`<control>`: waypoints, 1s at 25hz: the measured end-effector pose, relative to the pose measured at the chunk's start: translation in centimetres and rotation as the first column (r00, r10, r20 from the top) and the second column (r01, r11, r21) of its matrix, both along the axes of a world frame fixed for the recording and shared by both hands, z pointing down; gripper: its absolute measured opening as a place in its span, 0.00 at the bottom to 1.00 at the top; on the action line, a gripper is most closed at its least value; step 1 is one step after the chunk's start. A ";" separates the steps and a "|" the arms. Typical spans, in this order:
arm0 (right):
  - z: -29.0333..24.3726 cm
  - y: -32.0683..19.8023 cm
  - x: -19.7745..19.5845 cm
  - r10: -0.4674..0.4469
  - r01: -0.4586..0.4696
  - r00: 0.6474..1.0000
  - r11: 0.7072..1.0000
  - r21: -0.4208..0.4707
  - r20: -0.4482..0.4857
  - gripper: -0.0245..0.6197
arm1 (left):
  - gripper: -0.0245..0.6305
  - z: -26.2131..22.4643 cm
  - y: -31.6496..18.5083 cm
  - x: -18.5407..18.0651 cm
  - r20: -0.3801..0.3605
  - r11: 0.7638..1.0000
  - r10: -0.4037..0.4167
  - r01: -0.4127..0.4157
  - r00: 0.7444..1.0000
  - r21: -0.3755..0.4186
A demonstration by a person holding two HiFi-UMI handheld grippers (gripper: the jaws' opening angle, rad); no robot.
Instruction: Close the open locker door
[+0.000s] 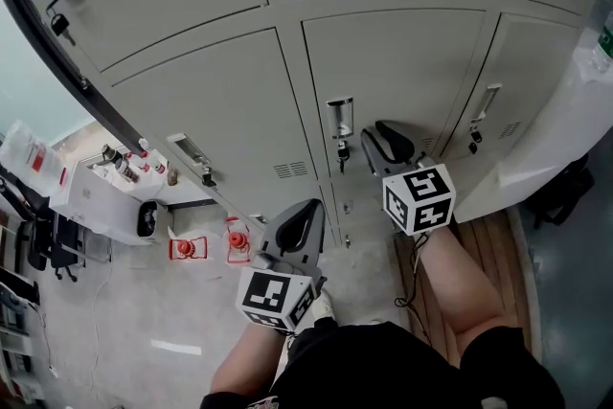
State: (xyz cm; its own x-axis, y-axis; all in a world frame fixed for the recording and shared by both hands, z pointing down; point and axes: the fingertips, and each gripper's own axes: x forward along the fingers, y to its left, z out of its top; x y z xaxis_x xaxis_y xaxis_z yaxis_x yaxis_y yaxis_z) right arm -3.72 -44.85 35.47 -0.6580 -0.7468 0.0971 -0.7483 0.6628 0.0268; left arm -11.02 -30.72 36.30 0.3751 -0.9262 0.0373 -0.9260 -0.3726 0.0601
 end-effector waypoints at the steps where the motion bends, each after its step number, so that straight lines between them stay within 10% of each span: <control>1: -0.1 0.1 0.7 0.006 -0.006 1.000 1.000 0.000 0.001 0.28 | 0.07 0.0 0.2 0.4 -0.004 1.000 -0.001 0.001 1.000 -0.004; 25: -0.5 13.2 7.7 -0.121 0.121 0.993 0.993 0.004 -0.013 0.12 | 0.07 -0.6 9.1 8.7 -0.012 0.999 -0.044 0.044 0.999 0.009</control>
